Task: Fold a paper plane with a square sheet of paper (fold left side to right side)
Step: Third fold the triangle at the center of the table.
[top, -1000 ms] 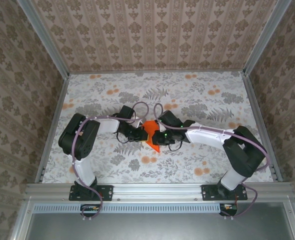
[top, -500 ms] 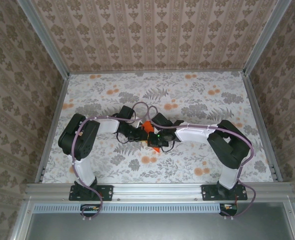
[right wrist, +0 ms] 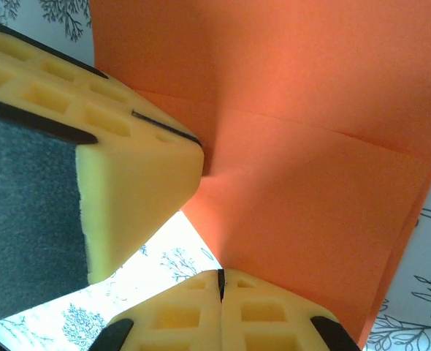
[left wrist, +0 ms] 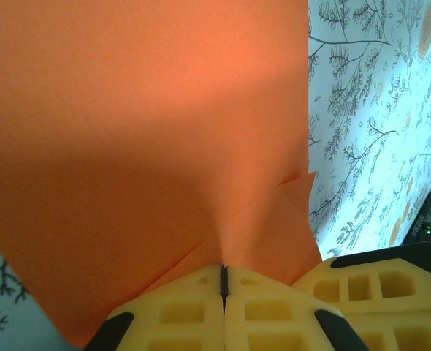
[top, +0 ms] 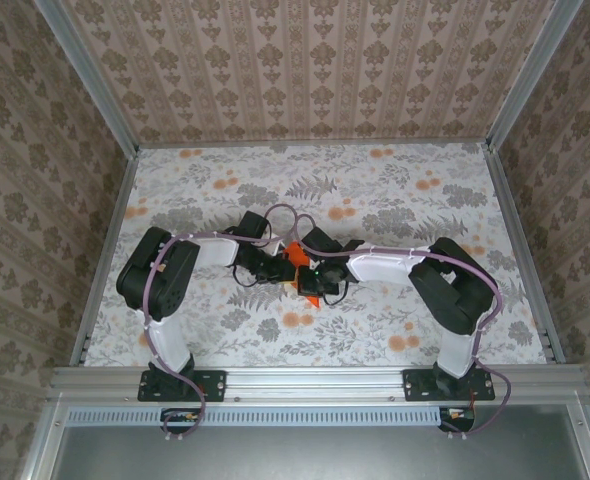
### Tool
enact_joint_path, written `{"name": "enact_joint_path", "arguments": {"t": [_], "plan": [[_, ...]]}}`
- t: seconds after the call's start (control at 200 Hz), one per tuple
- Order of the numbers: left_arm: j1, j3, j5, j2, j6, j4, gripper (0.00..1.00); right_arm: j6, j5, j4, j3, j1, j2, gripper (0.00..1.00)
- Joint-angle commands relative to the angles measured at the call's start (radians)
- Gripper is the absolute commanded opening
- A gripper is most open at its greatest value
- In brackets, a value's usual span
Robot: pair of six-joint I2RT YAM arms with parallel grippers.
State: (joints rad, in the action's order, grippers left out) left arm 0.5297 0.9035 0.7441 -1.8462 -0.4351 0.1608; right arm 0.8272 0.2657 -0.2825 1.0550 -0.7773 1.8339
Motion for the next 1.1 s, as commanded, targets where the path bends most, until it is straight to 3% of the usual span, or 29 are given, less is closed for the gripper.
{"name": "enact_joint_path", "arguments": {"t": [0.0,1.095], "plan": [[0.004,-0.023,-0.060,-0.015,-0.004,0.076,0.06,0.018,-0.018,-0.066,-0.009,0.001,0.009,0.03],[-0.010,-0.009,-0.078,-0.041,0.016,0.094,0.05,0.035,-0.019,-0.171,-0.181,-0.006,-0.109,0.03]]}}
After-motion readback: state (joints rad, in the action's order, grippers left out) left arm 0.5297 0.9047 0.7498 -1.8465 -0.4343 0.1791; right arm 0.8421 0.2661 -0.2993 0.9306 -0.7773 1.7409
